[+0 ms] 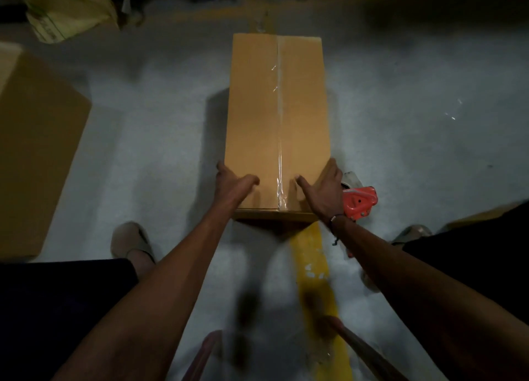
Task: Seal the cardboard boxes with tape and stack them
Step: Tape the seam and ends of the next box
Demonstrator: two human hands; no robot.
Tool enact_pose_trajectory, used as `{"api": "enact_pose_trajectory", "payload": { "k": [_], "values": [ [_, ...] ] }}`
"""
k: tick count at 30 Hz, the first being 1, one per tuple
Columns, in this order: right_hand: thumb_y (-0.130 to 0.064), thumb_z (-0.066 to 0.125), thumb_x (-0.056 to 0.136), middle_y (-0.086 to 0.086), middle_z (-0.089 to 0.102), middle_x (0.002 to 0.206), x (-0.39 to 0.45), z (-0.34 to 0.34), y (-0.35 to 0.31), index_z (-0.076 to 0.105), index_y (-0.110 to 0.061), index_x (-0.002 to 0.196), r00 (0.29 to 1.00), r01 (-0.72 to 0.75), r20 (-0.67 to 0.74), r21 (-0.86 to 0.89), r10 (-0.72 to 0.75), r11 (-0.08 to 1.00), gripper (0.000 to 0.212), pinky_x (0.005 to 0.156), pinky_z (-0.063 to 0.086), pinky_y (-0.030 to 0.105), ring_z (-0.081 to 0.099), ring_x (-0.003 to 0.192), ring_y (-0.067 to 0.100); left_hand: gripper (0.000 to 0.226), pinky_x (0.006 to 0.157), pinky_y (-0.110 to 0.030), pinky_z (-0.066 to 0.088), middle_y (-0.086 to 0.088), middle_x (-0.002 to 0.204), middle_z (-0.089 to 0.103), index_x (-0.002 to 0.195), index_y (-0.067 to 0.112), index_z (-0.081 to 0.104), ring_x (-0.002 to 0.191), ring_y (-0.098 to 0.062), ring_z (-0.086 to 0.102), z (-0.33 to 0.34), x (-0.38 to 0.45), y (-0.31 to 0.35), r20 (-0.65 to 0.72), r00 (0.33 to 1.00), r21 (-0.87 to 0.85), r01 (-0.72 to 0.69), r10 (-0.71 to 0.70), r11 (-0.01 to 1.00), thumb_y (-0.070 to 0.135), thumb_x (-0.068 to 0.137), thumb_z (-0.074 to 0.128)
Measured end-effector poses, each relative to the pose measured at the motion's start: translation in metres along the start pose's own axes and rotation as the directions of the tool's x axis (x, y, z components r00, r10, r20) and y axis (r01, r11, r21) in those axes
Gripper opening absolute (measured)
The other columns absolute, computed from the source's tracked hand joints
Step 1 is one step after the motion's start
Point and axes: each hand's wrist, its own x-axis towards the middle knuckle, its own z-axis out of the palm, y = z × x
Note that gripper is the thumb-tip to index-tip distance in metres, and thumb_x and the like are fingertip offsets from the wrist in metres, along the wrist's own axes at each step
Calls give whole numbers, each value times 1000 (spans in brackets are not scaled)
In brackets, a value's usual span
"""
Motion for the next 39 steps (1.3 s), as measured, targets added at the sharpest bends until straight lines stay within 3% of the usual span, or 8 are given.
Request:
{"api": "enact_pose_trajectory", "payload": {
  "k": [2, 4, 8, 14, 20, 29, 35, 39],
  "values": [
    [-76, 68, 77, 15, 15, 166, 11, 4, -14, 5, -18, 161, 998, -40, -43, -63, 37, 997, 121, 115, 33, 58, 30, 147, 41, 134, 107, -50, 49, -16, 154, 43, 158, 17, 13, 135, -37, 50, 9, -4, 2, -59, 998, -7, -11, 10, 1000, 63, 55, 85],
    [-83, 66, 72, 16, 13, 166, 25, 7, -23, 3, -20, 161, 996, -67, -57, -109, 62, 992, 126, 116, 28, 61, 25, 149, 41, 142, 111, -56, 43, -17, 157, 39, 159, 18, 10, 139, -38, 45, 17, -6, -2, -100, 995, 92, -7, 16, 996, 75, 52, 85],
    [-90, 63, 65, 19, 12, 166, 49, 14, -38, 2, -19, 161, 991, -114, -94, -154, 100, 981, 134, 114, 24, 68, 20, 150, 43, 140, 114, -63, 27, -17, 159, 34, 160, 22, 6, 144, -38, 38, 25, -3, -5, -157, 988, 207, 28, 5, 978, 70, 57, 88],
    [-91, 64, 61, 19, 13, 165, 57, 20, -45, 5, -19, 161, 987, -121, -129, -247, 91, 961, 136, 111, 26, 69, 19, 149, 43, 138, 112, -61, 25, -17, 157, 35, 158, 24, 8, 143, -37, 38, 30, 2, -5, -201, 980, 235, 54, -6, 971, 67, 56, 90],
    [-81, 67, 67, 18, 8, 167, 35, 18, -42, 4, -21, 161, 996, -19, -91, -284, -7, 959, 129, 111, 25, 72, 14, 152, 41, 143, 114, -68, 20, -20, 162, 27, 160, 35, -7, 146, -41, 34, 25, -3, -5, -154, 988, 220, 10, 25, 975, 65, 59, 90],
    [-80, 61, 69, 15, -1, 169, -27, 12, -10, 0, -25, 161, 994, 106, 21, -369, -105, 923, 124, 114, 20, 73, 2, 156, 39, 126, 111, -72, 21, -20, 161, 25, 159, 48, -1, 146, -44, 32, 18, -18, -5, -91, 988, 223, -104, 127, 969, 64, 69, 85],
    [-65, 52, 89, 0, -5, 171, -32, 4, -9, 13, -24, 162, 912, 405, 124, -418, -391, 813, 92, 120, 13, 68, -1, 157, 27, 122, 112, -71, 20, -20, 161, 25, 160, 46, 3, 147, -43, 31, 18, -17, -7, -88, 988, 211, -109, 130, 971, 63, 70, 85],
    [-59, 43, 97, 1, -5, 171, 7, 16, -37, 11, -24, 163, 899, 437, 169, -409, -404, 801, 80, 123, 8, 62, -5, 157, 27, 118, 114, -70, 20, -19, 162, 22, 159, 47, 3, 148, -44, 29, 20, -11, -10, -81, 988, 232, -112, 133, 966, 65, 73, 82]
  ]
}}
